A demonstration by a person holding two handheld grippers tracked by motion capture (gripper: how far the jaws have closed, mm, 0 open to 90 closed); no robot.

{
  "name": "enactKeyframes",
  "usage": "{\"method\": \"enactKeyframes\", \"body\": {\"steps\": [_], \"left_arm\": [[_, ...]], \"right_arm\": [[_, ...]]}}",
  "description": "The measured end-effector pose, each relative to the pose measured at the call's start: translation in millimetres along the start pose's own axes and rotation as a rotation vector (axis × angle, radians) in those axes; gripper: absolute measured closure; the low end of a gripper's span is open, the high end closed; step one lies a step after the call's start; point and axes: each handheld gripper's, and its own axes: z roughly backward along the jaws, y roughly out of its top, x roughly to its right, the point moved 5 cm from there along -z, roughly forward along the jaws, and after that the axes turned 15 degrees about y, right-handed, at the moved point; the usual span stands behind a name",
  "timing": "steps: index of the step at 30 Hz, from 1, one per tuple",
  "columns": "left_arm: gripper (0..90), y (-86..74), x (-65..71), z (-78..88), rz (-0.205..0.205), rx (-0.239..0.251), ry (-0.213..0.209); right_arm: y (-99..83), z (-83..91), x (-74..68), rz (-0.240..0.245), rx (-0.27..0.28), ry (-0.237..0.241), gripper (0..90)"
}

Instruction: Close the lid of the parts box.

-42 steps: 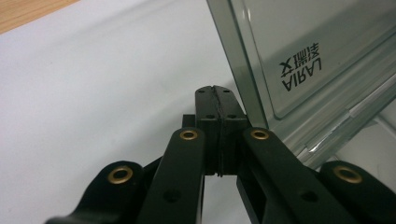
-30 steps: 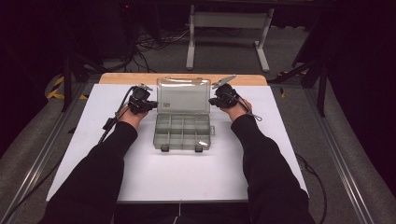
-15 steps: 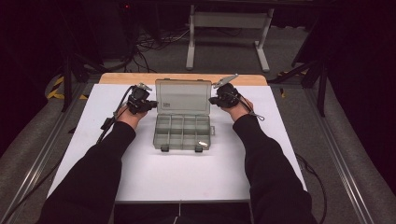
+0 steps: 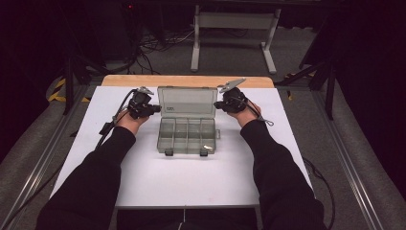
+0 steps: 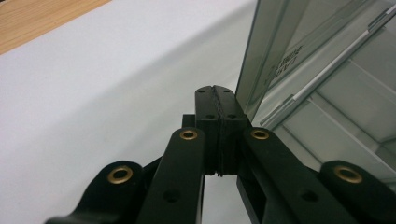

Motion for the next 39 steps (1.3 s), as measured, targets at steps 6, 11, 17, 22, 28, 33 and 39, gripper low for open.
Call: {"method": "enactKeyframes", "body": {"steps": [6, 11, 17, 22, 28, 33, 39], "left_arm": [[89.7, -2.5, 0.4, 3.3, -0.012, -0.003, -0.008], [89.6, -4.3, 1.1, 6.4, -0.018, -0.002, -0.013], [89.7, -5.1, 2.2, 9.2, -0.019, 0.002, -0.023], [89.6, -5.4, 2.9, 13.0, -0.025, 0.005, -0.031], [89.4, -6.3, 3.7, 15.2, -0.026, 0.012, -0.035], [89.0, -7.3, 4.7, 19.2, -0.042, 0.010, -0.038], [89.1, -7.7, 5.4, 22.3, -0.044, 0.011, -0.045]], "right_arm": [[-0.3, 3.1, -4.9, 0.013, 0.008, 0.009, 90.0], [-1.0, 4.8, -8.3, 0.018, 0.008, 0.018, 90.0], [-2.1, 6.3, -12.1, 0.024, 0.013, 0.023, 90.0], [-2.8, 8.3, -15.8, 0.034, 0.017, 0.028, 90.0], [-3.7, 10.0, -19.7, 0.041, 0.019, 0.034, 90.0], [-5.0, 11.4, -24.0, 0.049, 0.016, 0.042, 90.0], [-6.2, 13.0, -28.4, 0.053, 0.015, 0.052, 90.0]]}}
